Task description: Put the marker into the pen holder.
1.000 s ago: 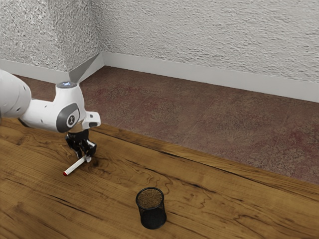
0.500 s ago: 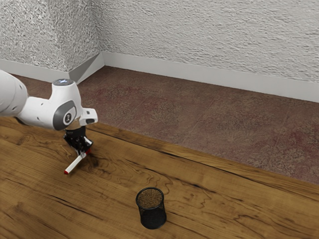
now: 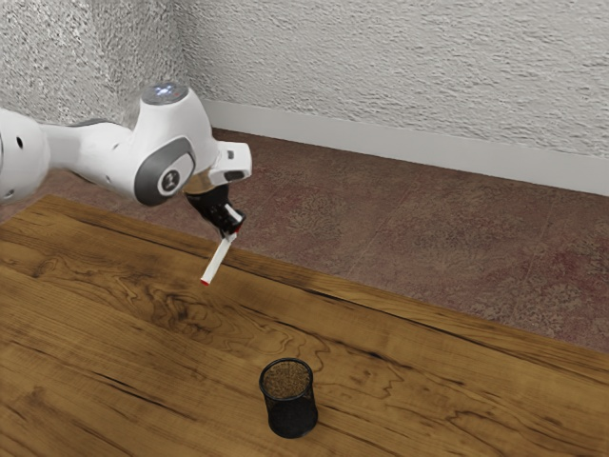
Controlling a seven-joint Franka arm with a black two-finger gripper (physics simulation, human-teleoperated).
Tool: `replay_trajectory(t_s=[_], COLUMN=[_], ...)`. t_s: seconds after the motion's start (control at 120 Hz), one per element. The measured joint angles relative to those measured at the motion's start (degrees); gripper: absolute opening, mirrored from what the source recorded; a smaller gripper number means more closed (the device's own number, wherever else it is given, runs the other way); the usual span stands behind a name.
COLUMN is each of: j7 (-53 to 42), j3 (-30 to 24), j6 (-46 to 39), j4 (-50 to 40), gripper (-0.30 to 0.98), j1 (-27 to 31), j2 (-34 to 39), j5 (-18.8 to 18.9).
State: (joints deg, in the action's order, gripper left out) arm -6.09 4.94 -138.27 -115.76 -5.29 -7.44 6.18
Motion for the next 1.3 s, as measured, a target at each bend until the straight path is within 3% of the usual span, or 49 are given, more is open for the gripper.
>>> replay_trajectory(t_s=[0.8, 1.0, 1.3], j7=[4.68, 6.32, 8.94], j3=[-13.57, -17.64, -19.16], j6=[0.23, 0.55, 2.40], j4=[-1.93, -3.04, -8.45], gripper=[-0.10, -0.10, -0.10], j1=[-5.83, -6.42, -9.34], j2=[2.49, 4.41, 10.62], j5=[-0.39, -0.30, -0.23])
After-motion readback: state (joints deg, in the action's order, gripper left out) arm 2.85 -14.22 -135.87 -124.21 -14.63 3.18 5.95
